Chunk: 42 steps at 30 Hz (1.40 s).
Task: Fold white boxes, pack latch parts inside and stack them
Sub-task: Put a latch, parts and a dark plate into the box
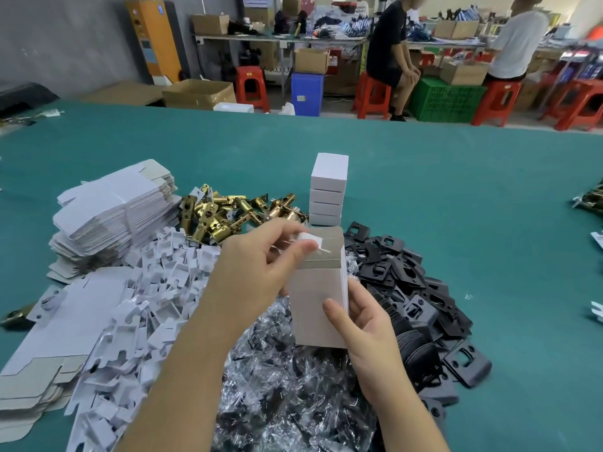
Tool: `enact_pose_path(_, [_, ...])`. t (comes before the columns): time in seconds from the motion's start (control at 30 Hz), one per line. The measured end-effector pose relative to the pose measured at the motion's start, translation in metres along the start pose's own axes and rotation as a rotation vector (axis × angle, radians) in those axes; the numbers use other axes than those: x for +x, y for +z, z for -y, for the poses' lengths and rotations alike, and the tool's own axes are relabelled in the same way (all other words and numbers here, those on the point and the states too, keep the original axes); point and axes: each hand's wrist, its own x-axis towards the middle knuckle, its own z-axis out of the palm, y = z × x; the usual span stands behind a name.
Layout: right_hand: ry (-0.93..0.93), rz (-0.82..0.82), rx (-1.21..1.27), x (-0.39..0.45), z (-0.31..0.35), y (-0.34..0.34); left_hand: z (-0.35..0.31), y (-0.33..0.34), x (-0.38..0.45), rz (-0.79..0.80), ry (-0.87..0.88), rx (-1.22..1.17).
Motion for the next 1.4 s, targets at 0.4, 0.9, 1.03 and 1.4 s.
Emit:
enact_pose_path(0.4, [0.011, -0.01, -0.005, 0.0, 0.0, 0.002, 0.006, -0.004, 0.017, 0.08, 0.144, 0.368])
enact_pose_path(0.9, [-0.023, 0.016, -0.05, -0.002, 0.003, 0.005, -0.008, 0.002, 0.013, 0.274, 0.014, 0.4])
enact_pose_path(1.03, [-0.025, 0.046, -0.066, -0.003, 0.004, 0.008, -0.007, 0.0, 0.012, 0.261, -0.054, 0.494])
enact_pose_path(1.4, [-0.016, 0.004, 0.023, -0.001, 0.008, 0.01, -0.038, 0.005, 0.005, -0.082, 0.172, 0.315])
